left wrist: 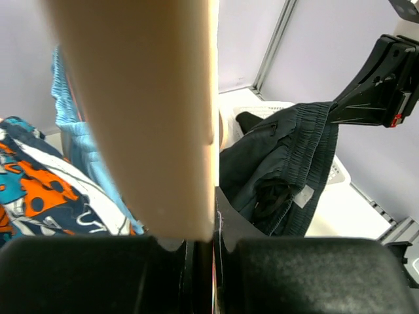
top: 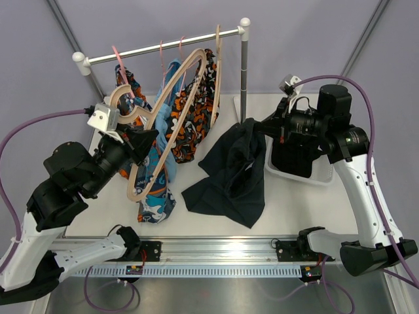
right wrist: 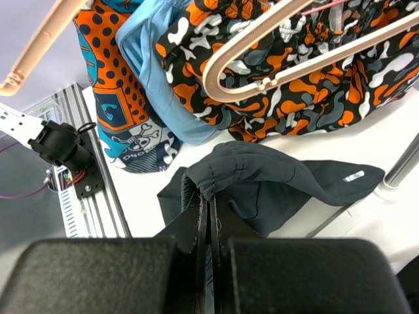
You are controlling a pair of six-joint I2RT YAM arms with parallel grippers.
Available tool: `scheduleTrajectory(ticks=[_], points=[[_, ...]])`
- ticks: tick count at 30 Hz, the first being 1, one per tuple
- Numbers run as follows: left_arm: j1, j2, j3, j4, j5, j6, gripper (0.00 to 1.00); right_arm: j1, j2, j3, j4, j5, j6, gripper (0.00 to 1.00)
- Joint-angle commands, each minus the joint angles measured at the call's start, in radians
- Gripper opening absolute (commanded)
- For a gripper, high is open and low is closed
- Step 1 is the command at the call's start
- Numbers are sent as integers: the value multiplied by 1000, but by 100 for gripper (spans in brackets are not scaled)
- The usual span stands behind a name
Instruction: Remove the shorts from the hanger
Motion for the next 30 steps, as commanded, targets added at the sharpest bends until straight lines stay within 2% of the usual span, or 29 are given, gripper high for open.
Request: scheduleTrajectory(ticks=[1,25,30], points=[[-4,-7,51,8,-46,29,0,1,-13,-19,11,11,-27,0],[-4,70,60,-41,-120,46,0,-1,-17,-111,-9,18,-58,0],[-4,145,91,-59,-129,40,0,3,17,-157,-68,50,-132,2]])
